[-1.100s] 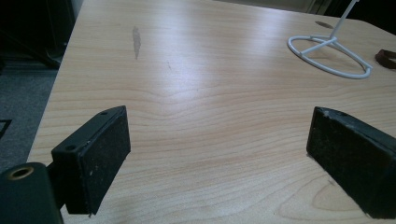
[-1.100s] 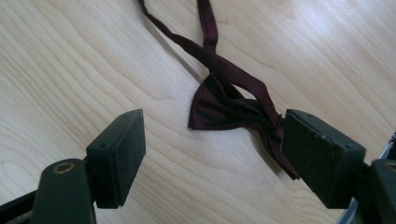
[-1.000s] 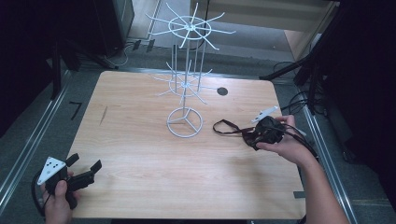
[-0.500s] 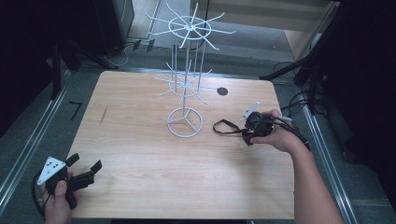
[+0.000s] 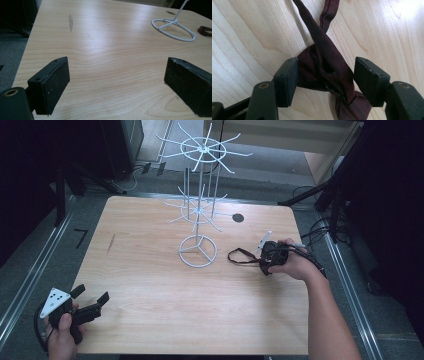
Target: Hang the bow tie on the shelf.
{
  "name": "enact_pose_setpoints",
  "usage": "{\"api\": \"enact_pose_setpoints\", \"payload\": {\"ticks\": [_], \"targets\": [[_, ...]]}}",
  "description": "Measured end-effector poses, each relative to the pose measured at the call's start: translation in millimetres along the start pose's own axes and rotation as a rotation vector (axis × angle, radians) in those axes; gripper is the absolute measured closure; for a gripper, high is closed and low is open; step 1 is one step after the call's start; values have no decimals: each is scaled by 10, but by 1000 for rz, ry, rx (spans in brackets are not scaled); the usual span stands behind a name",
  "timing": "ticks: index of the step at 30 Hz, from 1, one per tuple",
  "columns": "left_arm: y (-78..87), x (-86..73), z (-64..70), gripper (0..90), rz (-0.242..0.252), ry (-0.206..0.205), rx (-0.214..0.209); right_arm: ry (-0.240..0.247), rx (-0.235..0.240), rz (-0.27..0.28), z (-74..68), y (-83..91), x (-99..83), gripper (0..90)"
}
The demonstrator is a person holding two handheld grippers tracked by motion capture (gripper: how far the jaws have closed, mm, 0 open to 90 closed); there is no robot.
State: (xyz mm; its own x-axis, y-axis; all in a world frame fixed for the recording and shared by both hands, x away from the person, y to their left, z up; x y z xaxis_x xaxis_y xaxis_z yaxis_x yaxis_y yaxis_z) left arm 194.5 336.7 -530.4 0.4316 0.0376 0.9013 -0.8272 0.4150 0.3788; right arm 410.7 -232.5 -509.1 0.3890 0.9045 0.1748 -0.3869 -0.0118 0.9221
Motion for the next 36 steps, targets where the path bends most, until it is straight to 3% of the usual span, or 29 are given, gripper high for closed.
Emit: {"api": "enact_pose_setpoints", "payload": {"ticks": [6,7,10,12,21,24,28,32,33,35,36], "targets": [[1,0,-1,68,1,0,-1,6,37,-25,1,-79,19,390],[1,0,0,67,2,1,0,-29,94,-51,16,-108,34,428],[1,0,0,68,2,2,0,-29,110,-54,34,-122,39,480],[2,0,0,68,2,2,-1,-30,151,-70,43,-142,37,506],[2,-1,1,68,4,1,0,-71,193,-82,63,-168,11,550],[2,-1,1,68,3,0,-1,-90,218,-59,83,-176,-24,589],[0,-1,2,68,2,-1,-1,-81,226,-54,64,-161,-26,696],[2,-1,1,68,4,0,1,-77,202,-86,48,-146,-19,817],[3,-1,1,67,5,3,1,-109,186,-96,33,-135,-17,848],[3,-1,1,68,5,3,0,-120,177,-94,21,-132,-17,854],[2,-1,0,68,5,3,0,-134,148,-94,-5,-122,-19,859]]}}
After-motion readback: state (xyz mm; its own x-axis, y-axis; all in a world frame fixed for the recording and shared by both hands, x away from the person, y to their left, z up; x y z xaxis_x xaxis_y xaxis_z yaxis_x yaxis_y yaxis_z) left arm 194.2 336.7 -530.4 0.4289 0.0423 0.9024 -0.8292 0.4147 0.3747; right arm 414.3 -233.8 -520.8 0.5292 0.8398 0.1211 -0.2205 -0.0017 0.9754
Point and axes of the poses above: each handheld gripper's, and its own axes: y roughly backward along the jaws, x roughly out of its top, z roughly to its right, the point moved 2 cm from there along -y, roughly forward along the jaws, and after that the axes turned 7 degrees about -x, right-handed, at the moved point
